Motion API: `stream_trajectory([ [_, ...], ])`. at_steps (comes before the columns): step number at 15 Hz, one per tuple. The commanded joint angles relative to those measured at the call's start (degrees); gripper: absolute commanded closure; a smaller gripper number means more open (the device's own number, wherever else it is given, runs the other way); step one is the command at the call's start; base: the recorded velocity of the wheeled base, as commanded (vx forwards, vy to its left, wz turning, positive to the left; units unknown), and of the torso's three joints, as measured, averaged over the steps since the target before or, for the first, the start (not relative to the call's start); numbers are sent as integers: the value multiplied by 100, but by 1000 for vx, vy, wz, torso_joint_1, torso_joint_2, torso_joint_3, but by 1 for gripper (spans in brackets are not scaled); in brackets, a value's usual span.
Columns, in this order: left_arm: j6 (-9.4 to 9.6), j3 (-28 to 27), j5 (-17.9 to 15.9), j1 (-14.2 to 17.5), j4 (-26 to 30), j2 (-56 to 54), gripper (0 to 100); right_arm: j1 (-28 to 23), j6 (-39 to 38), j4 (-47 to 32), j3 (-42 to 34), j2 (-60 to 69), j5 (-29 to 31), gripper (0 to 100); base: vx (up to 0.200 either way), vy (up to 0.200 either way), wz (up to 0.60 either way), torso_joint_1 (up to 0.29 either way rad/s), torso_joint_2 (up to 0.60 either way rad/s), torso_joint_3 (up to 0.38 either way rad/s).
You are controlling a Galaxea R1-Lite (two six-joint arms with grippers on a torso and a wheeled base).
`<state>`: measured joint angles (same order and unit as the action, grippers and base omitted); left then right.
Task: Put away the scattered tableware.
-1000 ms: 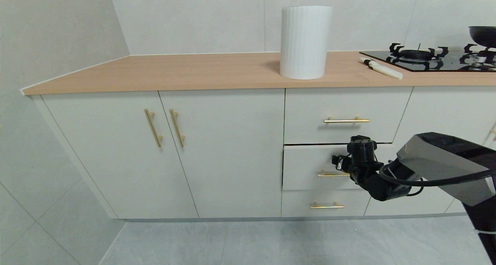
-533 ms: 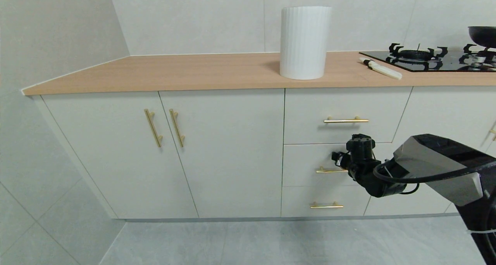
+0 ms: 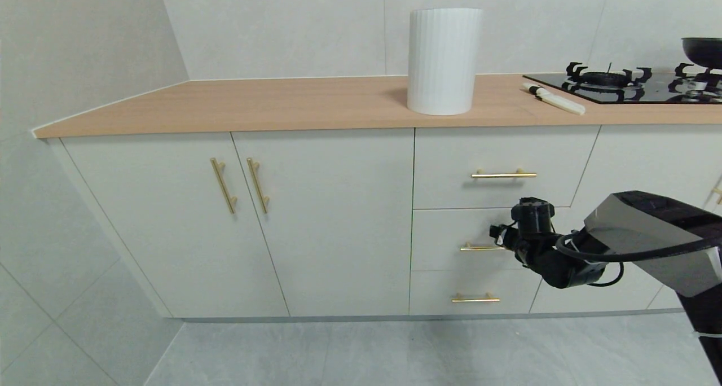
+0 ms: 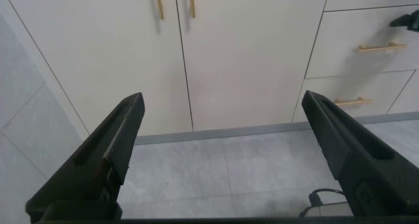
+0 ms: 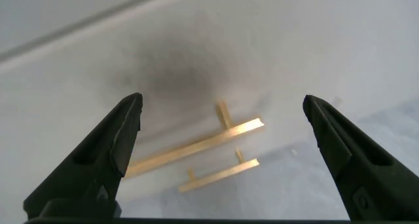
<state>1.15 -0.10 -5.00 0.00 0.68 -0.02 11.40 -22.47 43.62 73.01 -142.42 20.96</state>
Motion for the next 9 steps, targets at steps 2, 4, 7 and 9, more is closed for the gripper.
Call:
stream_trajectory([
  [2, 0, 1, -1, 0, 2, 2, 0, 29, 14, -495, -1254, 1709, -223, 0, 0, 0, 0, 0, 0, 0],
  [4, 0, 1, -1, 0, 2, 2, 0, -6, 164, -741, -2291, 3203, -311, 0, 0, 0, 0, 0, 0, 0],
  [7, 0, 1, -1, 0, 2, 2, 0, -59, 700, -1189, -3399, 5655, -259, 0, 0, 0, 0, 0, 0, 0],
  [9, 0, 1, -1, 0, 2, 2, 0, -454, 1157, -1787, -3803, 7308, -259, 0, 0, 0, 0, 0, 0, 0],
])
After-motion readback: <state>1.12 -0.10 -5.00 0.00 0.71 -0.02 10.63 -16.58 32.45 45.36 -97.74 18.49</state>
